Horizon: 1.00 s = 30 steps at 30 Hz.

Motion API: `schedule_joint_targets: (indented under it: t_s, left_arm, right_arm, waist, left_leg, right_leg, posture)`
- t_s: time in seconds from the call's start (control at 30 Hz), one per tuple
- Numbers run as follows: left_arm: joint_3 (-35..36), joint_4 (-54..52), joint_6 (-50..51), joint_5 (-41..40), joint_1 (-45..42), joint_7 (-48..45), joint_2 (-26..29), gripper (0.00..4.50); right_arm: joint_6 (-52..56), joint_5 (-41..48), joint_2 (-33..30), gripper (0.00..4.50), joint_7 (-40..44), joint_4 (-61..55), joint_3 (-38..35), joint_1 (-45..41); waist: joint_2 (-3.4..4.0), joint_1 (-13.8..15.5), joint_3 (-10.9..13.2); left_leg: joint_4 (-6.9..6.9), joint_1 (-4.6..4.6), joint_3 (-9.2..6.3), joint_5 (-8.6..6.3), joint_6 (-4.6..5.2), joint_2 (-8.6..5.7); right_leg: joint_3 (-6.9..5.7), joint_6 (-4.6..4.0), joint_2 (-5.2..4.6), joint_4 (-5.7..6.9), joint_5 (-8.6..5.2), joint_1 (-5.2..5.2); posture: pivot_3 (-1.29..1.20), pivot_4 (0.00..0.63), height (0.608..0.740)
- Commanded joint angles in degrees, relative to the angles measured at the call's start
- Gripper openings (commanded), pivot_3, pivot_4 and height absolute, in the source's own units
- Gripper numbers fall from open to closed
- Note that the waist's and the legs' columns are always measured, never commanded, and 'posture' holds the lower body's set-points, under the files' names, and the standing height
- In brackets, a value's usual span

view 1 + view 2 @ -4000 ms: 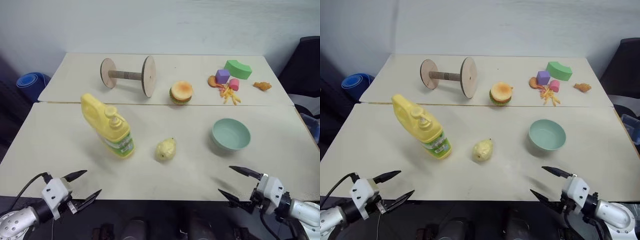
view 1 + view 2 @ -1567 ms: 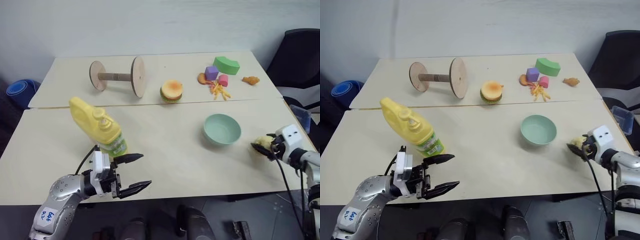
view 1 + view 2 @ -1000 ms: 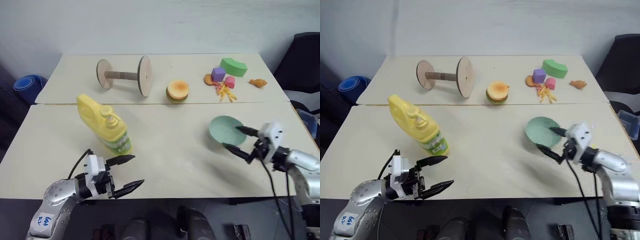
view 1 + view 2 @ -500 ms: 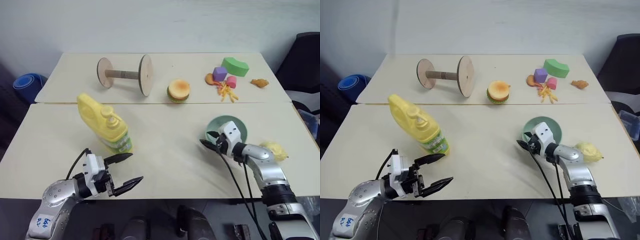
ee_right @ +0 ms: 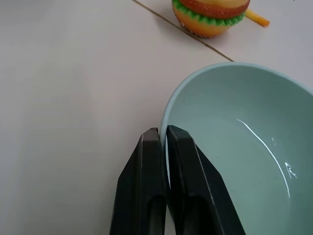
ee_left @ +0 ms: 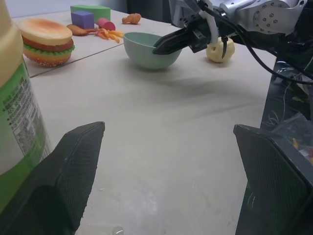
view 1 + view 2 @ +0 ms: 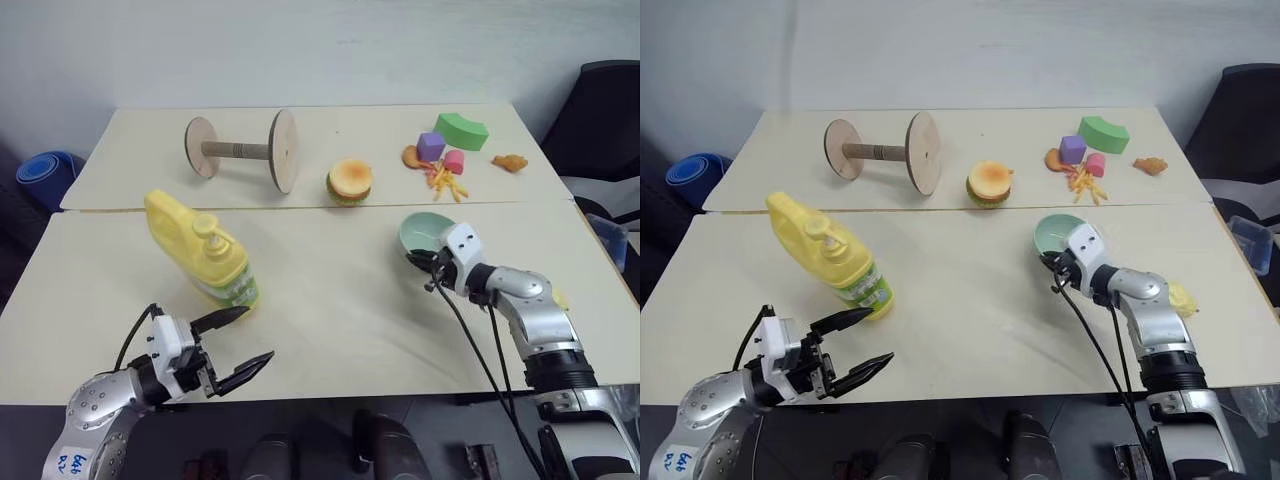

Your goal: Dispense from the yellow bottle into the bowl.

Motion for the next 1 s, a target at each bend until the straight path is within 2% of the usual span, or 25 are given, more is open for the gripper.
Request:
schedule_joint_targets:
  t_s: [0.03,0.07,0.17,0.33,0.6,0.73,0.83,1.0]
  left_arm:
    - [-0.1,-1.4,-1.5,0.0,0.3,-0.1,-0.7,4.50]
    - [-0.2,-1.3,-1.6,0.1,0.2,-0.2,-0.8,4.50]
    - [-0.5,-1.0,-1.8,0.3,-0.1,-0.3,-0.9,4.50]
    - [-0.9,-0.5,-1.6,0.5,-1.1,-0.2,-0.9,4.50]
    - [-1.3,-0.5,-0.7,0.2,-2.9,-0.1,-0.5,4.50]
    - [-0.3,-2.5,1.5,-3.8,-2.7,-1.9,0.5,4.50]
    - [0.2,-3.8,3.3,-5.4,-2.3,-2.5,1.5,4.50]
    - [1.9,-6.0,5.4,-7.6,-1.0,-2.5,3.0,4.50]
  right_arm:
    - [2.0,2.8,-1.3,0.04,2.4,-2.3,-2.0,-0.8]
    - [3.1,3.2,-1.5,0.04,2.6,-2.4,-2.3,-0.9]
    - [6.4,3.8,-2.2,0.75,3.5,-3.9,-2.0,-0.7]
    - [1.7,2.0,-0.3,2.56,0.1,-3.0,-1.8,-0.8]
    - [1.3,-1.6,3.3,2.56,-2.6,1.7,2.2,-1.7]
    - [-2.8,-4.0,4.3,2.56,-2.6,6.6,3.7,-4.2]
    - [-5.3,-4.7,5.0,1.96,-2.8,9.4,3.8,-5.6]
    - [-10.4,-5.6,5.1,0.21,-1.4,12.4,4.1,-7.3]
  waist:
    - [0.00,0.0,0.0]
    - [0.00,0.0,0.0]
    - [0.00,0.1,0.0]
    - [0.00,0.0,0.0]
    - [0.00,-0.1,0.0]
    - [0.01,-0.1,0.0]
    - [0.01,-0.2,0.0]
    - [0.00,-0.2,0.0]
  left_leg:
    - [0.00,0.00,0.00,0.00,0.00,0.00]
    - [0.00,-0.01,-0.01,-0.01,0.01,0.01]
    - [0.00,-0.01,0.00,-0.01,0.02,0.00]
    - [0.00,-0.01,0.00,-0.02,0.02,0.00]
    - [0.00,-0.01,0.00,-0.02,0.02,0.00]
    - [0.00,-0.01,0.01,-0.01,0.01,-0.01]
    - [0.00,-0.02,0.02,-0.01,0.00,0.00]
    - [0.00,-0.02,0.02,-0.01,0.00,-0.01]
  right_leg:
    - [0.00,0.00,0.00,0.00,0.00,0.00]
    - [-0.01,0.00,0.00,-0.01,0.00,0.00]
    - [-0.01,0.00,-0.02,-0.02,0.00,0.00]
    - [-0.01,0.00,-0.02,-0.03,0.00,-0.01]
    - [-0.01,0.00,-0.01,-0.01,0.00,-0.01]
    - [0.00,-0.01,-0.01,0.02,0.01,-0.03]
    - [0.00,0.00,0.00,0.01,0.01,-0.05]
    - [0.00,0.00,0.00,0.01,0.01,-0.04]
  posture:
    - [0.00,0.150,0.740]
    - [0.00,0.150,0.740]
    - [0.00,0.150,0.740]
    - [0.00,0.150,0.740]
    - [0.00,0.150,0.740]
    - [0.00,0.150,0.740]
    - [0.00,0.150,0.740]
    - [0.00,0.150,0.740]
